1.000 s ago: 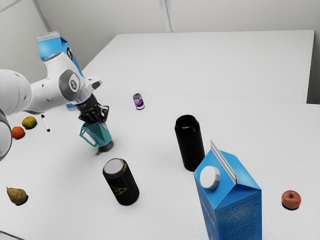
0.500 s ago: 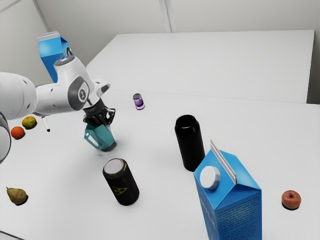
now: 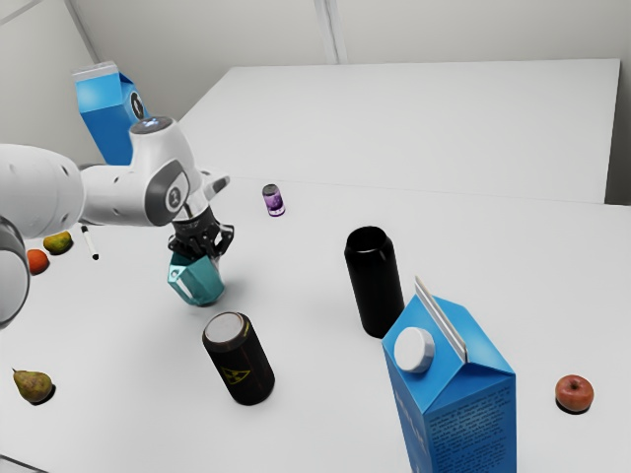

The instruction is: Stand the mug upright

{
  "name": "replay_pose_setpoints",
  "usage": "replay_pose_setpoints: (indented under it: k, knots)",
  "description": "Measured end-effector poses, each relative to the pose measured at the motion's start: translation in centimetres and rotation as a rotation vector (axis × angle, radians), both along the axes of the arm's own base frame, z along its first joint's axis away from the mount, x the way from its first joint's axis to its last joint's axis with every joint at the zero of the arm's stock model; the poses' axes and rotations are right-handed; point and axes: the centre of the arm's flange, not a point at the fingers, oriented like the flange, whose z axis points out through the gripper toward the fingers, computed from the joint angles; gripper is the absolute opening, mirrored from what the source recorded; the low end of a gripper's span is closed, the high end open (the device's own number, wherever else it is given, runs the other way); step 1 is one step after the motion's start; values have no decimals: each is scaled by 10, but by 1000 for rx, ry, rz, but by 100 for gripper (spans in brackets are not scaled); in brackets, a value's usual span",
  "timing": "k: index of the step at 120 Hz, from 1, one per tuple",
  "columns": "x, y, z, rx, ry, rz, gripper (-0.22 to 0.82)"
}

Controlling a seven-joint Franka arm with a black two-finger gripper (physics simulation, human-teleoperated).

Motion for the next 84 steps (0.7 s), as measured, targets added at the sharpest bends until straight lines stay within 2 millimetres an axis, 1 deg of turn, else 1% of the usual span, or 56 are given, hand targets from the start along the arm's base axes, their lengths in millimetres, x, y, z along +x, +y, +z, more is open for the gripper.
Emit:
replay_pose_setpoints:
  k: [24,43,53,67,84]
  knots:
    - [0,0,-7,10,16,37,-17]
    - [2,-1,-8,7,16,52,17]
    - [5,-2,-4,4,8,57,31]
    - [10,-3,4,1,-6,63,44]
    - [12,-4,9,-3,-13,70,52]
